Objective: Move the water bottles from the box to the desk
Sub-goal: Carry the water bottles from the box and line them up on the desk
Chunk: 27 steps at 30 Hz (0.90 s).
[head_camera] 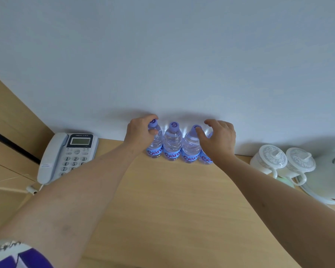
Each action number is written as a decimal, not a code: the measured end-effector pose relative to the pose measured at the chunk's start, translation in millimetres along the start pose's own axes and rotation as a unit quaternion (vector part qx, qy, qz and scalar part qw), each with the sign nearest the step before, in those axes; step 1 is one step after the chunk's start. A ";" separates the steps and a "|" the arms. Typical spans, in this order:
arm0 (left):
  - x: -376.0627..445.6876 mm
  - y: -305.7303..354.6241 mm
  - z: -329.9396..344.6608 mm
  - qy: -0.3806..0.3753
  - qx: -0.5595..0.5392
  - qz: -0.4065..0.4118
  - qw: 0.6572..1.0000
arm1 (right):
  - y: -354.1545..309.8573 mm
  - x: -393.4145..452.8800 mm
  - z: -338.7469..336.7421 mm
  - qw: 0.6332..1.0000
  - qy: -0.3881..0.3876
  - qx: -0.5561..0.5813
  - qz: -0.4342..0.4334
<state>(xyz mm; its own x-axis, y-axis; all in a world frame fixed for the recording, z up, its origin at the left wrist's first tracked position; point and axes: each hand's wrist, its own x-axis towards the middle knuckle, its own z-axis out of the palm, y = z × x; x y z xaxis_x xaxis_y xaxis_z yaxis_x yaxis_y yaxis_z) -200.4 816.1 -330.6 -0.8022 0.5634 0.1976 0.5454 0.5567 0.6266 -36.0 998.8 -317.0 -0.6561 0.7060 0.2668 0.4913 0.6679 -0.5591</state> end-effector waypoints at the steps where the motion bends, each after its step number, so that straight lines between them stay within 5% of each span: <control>1: 0.8 0.9 -0.3 -0.005 0.001 0.000 1.000 | 4.3 -1.6 -1.8 1.000 0.012 0.011 0.008; 5: -8.1 12.8 0.7 0.048 0.046 0.009 0.998 | 22.6 -5.8 -6.2 0.995 0.024 0.063 0.069; 9: -11.1 46.3 6.9 0.155 0.077 0.172 0.970 | 35.5 1.2 -11.0 0.990 -0.014 0.078 0.115; 12: -1.8 82.9 22.9 0.069 0.069 0.249 0.964 | 40.3 7.4 -15.9 0.995 -0.037 0.055 0.072; 17: 5.6 107.4 49.2 -0.098 0.165 0.163 0.968 | 42.5 24.1 -22.5 0.994 -0.096 -0.037 0.046; 27: 12.2 111.8 56.3 -0.106 0.175 0.140 0.969 | 46.2 32.1 -28.1 0.992 -0.126 0.004 0.015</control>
<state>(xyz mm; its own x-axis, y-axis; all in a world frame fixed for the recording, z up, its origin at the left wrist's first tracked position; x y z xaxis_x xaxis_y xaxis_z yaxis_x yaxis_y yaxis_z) -135.5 919.6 -300.5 -0.5634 0.8143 0.1394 0.8128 0.5161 0.2702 -18.2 1059.0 -312.2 -0.7646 0.6429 0.0459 0.5084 0.6454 -0.5701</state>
